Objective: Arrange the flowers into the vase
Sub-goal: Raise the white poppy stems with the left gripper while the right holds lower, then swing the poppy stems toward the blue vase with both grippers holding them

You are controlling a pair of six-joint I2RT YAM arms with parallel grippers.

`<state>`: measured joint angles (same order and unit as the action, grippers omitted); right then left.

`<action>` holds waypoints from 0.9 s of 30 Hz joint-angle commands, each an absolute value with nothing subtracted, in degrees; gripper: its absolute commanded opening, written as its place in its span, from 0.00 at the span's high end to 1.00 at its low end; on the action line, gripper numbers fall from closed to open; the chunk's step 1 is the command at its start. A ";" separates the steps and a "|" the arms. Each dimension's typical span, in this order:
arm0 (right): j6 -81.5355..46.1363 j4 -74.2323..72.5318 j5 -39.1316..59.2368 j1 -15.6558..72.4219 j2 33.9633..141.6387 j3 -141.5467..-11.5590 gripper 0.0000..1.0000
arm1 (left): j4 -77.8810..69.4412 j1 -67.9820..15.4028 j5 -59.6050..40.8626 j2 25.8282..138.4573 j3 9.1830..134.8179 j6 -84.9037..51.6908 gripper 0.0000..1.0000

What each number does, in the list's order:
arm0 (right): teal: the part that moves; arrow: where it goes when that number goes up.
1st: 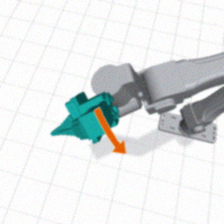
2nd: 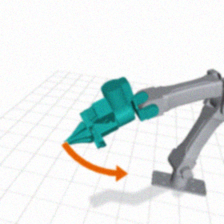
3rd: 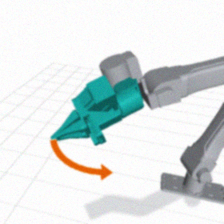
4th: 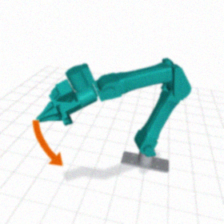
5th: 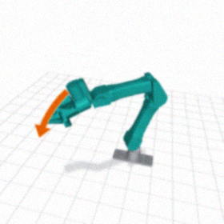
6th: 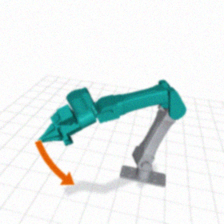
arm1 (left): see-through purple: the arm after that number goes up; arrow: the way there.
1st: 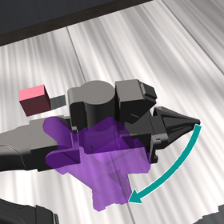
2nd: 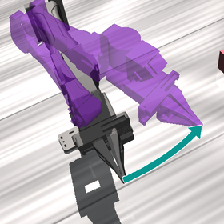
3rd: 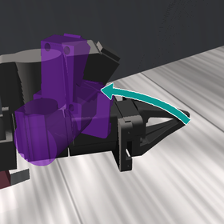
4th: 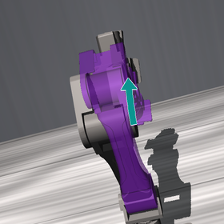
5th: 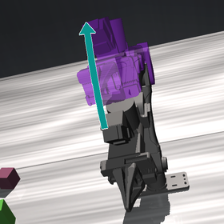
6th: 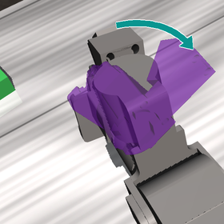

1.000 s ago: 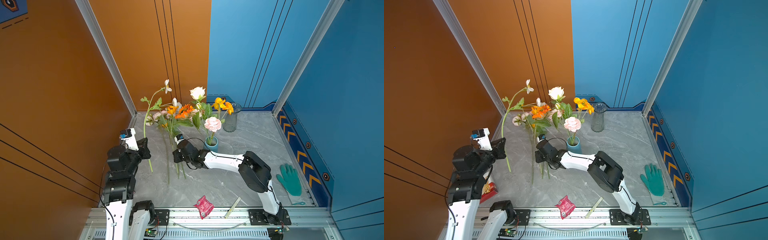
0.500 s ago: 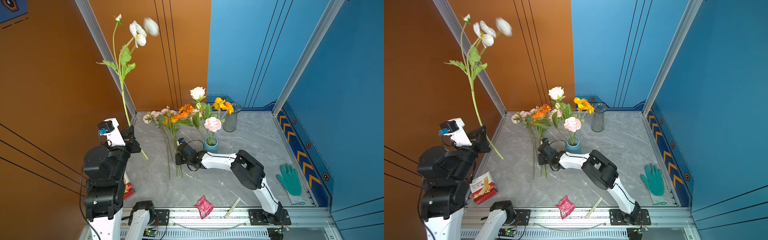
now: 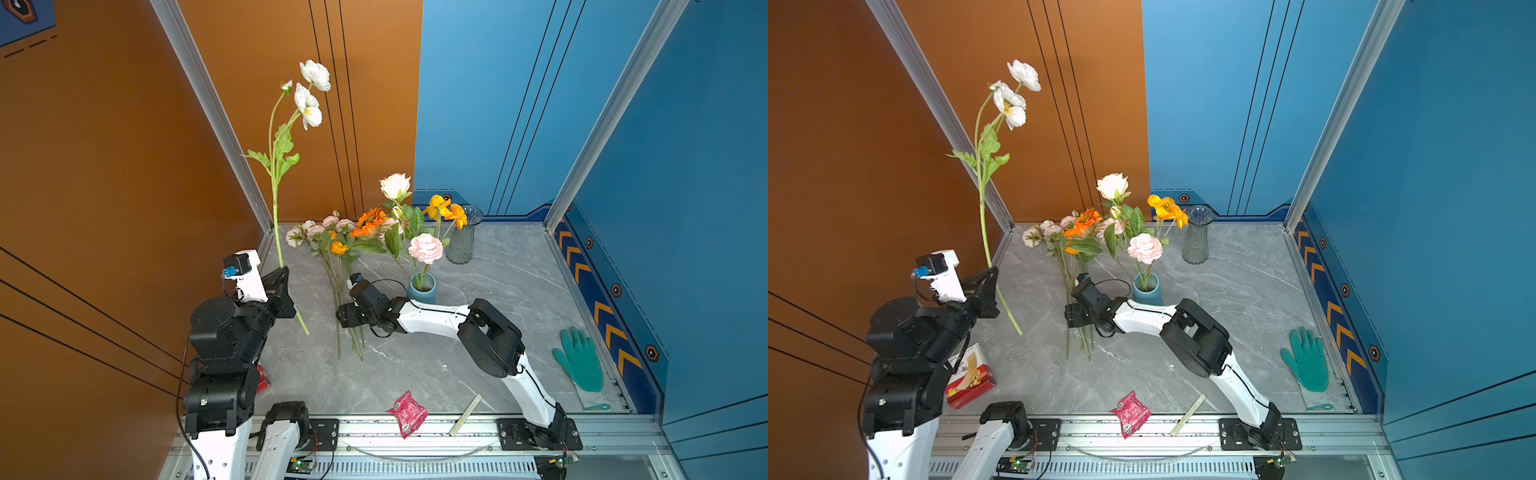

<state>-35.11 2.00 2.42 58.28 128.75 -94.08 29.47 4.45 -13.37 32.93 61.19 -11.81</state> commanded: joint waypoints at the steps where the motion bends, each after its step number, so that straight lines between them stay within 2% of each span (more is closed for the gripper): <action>1: -31.45 3.91 0.83 60.94 123.30 -92.39 0.15 | 28.63 3.96 -18.94 30.59 59.67 -12.09 1.00; 4: -29.32 3.97 -1.82 63.00 119.70 -90.20 0.08 | 29.24 3.52 -20.02 29.25 59.41 -11.94 1.00; 5: -28.41 3.87 -2.67 63.68 119.20 -89.48 0.02 | 29.33 3.35 -20.26 28.81 59.41 -11.92 1.00; 6: -27.57 3.78 -3.53 64.31 116.43 -88.68 0.00 | 29.36 3.19 -20.87 28.26 59.41 -12.00 1.00; 14: -22.65 3.93 -9.28 68.74 104.28 -83.52 0.00 | 25.58 0.51 -30.20 24.66 56.00 -14.27 1.00; 20: -21.36 3.11 -9.58 70.44 95.11 -78.15 0.00 | 20.99 -0.80 -27.71 18.79 52.00 -17.50 1.00; 27: -19.81 4.15 -10.57 71.40 87.88 -76.33 0.01 | 20.64 -1.06 -29.40 18.82 52.09 -18.74 1.00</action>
<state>-21.80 3.11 -8.36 70.91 91.11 -77.56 23.40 -0.51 -27.31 18.81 52.12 -17.17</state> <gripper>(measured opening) 0.989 0.063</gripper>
